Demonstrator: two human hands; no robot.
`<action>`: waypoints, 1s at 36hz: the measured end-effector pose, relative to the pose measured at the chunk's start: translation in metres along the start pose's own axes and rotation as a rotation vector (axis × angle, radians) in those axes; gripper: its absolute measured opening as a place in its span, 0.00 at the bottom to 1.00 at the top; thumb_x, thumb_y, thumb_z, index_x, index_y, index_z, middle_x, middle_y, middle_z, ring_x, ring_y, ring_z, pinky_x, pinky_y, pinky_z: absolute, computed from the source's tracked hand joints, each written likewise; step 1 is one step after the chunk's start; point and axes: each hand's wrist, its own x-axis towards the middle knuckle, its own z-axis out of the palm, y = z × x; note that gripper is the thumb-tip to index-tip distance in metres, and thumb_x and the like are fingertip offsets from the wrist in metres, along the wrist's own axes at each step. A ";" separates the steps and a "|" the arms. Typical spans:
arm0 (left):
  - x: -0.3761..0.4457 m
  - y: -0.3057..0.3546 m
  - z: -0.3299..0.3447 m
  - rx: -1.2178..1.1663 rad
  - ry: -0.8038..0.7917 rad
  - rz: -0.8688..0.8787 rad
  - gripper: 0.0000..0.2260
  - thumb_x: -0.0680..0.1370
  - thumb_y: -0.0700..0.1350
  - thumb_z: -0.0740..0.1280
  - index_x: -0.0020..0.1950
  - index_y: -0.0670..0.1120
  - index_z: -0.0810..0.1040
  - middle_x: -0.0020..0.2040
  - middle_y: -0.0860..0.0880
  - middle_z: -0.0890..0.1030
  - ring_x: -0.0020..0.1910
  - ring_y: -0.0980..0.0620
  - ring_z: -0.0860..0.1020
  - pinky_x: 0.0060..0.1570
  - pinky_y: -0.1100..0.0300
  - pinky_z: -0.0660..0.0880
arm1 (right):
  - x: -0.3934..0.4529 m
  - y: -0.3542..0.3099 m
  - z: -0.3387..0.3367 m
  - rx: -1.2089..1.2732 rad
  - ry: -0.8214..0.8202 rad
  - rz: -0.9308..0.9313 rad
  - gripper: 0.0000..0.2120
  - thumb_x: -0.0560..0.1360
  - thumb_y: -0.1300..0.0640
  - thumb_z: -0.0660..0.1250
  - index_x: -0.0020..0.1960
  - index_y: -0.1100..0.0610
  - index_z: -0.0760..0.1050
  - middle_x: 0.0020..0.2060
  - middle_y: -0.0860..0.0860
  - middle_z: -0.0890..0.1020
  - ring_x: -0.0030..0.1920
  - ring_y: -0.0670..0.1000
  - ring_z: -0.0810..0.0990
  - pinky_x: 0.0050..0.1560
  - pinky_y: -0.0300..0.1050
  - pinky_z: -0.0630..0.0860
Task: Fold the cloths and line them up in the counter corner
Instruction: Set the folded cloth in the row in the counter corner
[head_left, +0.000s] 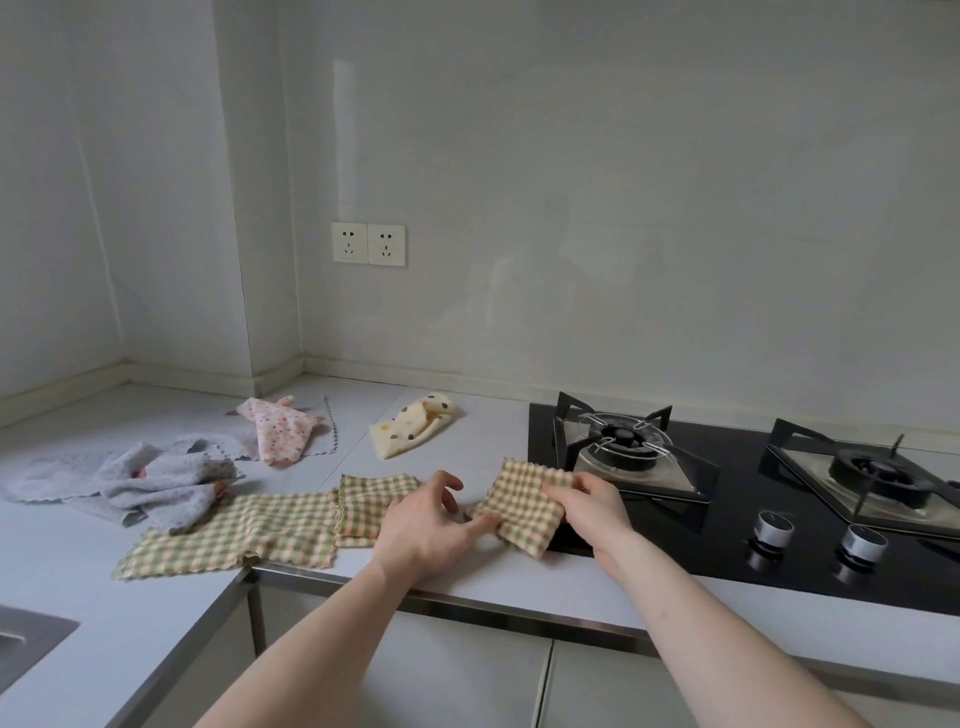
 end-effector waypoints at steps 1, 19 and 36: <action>0.000 0.000 0.001 0.020 0.001 0.004 0.32 0.66 0.77 0.64 0.62 0.59 0.70 0.49 0.62 0.78 0.48 0.59 0.79 0.53 0.54 0.78 | -0.003 0.001 0.000 0.010 0.005 -0.023 0.08 0.74 0.54 0.75 0.51 0.53 0.81 0.49 0.47 0.85 0.52 0.48 0.82 0.55 0.46 0.77; 0.005 -0.007 0.009 0.126 0.062 0.037 0.27 0.68 0.73 0.66 0.58 0.57 0.72 0.46 0.60 0.78 0.46 0.57 0.77 0.50 0.56 0.77 | -0.035 0.019 0.016 -0.246 -0.008 -0.513 0.09 0.78 0.63 0.68 0.47 0.50 0.73 0.55 0.38 0.83 0.54 0.35 0.81 0.46 0.30 0.78; 0.006 -0.009 0.009 0.140 0.066 0.058 0.21 0.70 0.70 0.64 0.53 0.57 0.75 0.45 0.59 0.78 0.43 0.58 0.77 0.44 0.59 0.73 | -0.044 0.021 0.022 -0.567 -0.075 -0.597 0.06 0.70 0.46 0.63 0.43 0.47 0.71 0.50 0.45 0.86 0.49 0.49 0.84 0.44 0.49 0.80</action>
